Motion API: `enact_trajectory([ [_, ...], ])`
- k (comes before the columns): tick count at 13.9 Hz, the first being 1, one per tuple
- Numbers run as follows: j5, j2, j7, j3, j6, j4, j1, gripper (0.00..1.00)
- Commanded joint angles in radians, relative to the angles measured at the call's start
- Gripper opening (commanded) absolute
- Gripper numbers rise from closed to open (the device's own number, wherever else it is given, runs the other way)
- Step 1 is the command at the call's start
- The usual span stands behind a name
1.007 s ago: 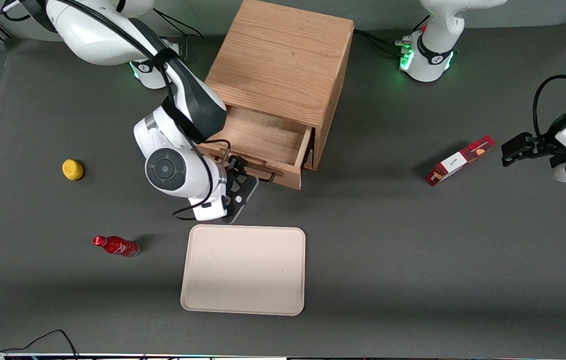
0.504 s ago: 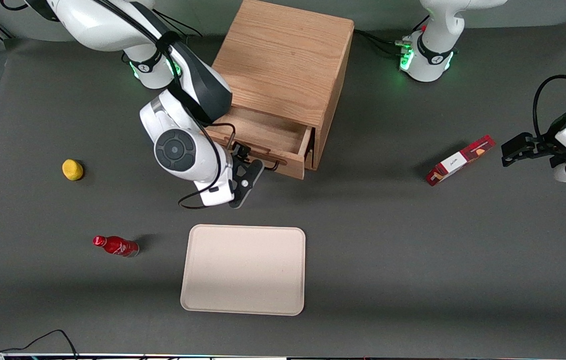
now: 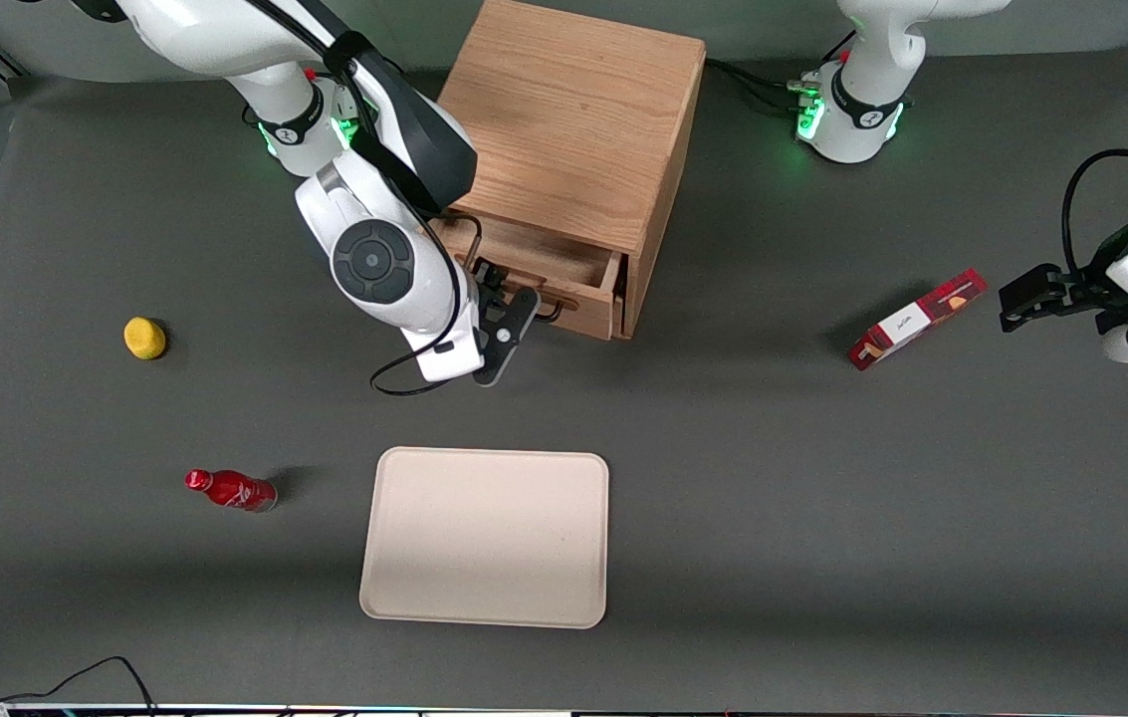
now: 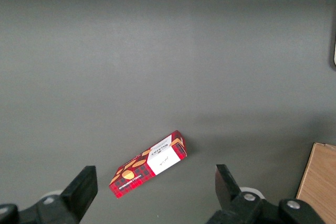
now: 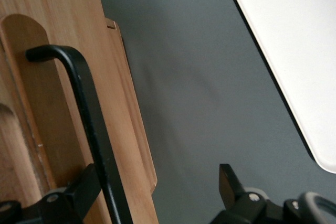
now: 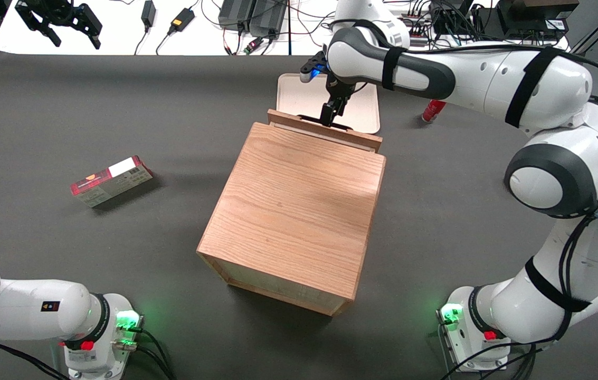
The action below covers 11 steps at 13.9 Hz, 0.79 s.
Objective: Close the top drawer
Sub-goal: 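Keep pushing the drawer with the right gripper until flush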
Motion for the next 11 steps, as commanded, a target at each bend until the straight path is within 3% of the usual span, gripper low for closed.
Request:
enact_trajectory([
  [1, 0.011, -0.049, 0.008, -0.003, 0.026, -0.070, 0.019, 1.00],
  [11, 0.011, -0.086, 0.071, 0.037, 0.026, -0.116, 0.039, 1.00],
])
